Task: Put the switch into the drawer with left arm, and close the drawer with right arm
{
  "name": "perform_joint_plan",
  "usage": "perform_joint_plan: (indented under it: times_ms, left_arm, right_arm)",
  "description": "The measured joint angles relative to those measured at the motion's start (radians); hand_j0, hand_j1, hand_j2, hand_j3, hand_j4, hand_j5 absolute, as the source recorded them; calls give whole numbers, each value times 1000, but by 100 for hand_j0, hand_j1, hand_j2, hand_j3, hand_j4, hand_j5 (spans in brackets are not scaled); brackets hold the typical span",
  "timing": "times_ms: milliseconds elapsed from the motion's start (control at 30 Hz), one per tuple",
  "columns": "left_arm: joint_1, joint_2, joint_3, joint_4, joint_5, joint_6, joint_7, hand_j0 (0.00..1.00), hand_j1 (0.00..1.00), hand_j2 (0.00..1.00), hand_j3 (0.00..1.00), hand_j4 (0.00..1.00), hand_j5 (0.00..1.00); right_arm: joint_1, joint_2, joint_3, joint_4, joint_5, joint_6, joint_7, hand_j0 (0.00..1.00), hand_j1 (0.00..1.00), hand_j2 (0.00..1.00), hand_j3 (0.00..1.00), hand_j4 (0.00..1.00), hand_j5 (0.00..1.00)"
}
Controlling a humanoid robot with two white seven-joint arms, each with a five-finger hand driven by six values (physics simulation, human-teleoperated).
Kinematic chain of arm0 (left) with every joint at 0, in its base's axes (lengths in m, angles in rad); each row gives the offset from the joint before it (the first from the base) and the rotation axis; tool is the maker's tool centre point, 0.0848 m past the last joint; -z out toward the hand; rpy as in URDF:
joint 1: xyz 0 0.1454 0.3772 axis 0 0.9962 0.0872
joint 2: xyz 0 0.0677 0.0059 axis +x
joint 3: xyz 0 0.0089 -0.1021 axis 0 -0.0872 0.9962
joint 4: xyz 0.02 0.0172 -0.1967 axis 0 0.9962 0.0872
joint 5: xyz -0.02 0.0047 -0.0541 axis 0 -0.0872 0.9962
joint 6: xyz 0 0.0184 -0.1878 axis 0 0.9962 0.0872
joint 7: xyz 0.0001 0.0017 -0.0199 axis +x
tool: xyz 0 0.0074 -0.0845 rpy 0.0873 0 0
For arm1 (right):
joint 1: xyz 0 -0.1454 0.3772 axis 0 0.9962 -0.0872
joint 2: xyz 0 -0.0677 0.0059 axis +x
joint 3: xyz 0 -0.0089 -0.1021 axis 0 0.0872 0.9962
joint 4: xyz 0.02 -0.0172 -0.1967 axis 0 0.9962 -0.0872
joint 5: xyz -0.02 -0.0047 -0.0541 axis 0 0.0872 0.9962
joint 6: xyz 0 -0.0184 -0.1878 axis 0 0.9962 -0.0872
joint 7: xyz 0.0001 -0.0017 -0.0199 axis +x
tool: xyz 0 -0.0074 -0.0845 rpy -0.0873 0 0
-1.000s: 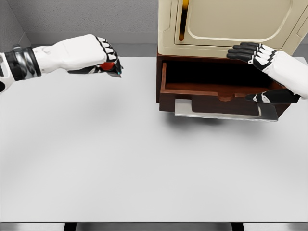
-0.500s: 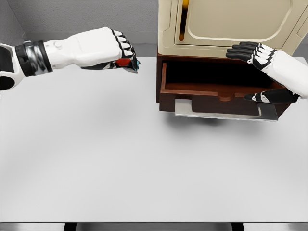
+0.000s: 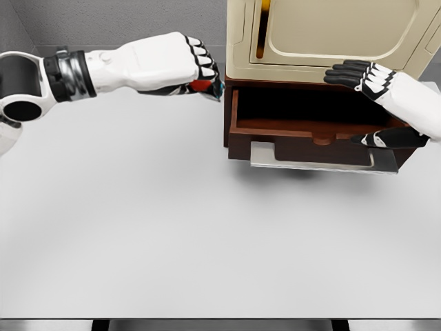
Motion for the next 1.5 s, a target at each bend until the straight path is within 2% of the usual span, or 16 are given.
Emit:
perform_joint_plan:
  times_ms: [1500]
  left_arm:
    - [-43, -208, -42, 8, -13, 0, -14, 53, 53, 53, 53, 53, 53]
  right_arm:
    - [0, 1, 0, 0, -1, 0, -1, 100, 100, 100, 100, 100, 100]
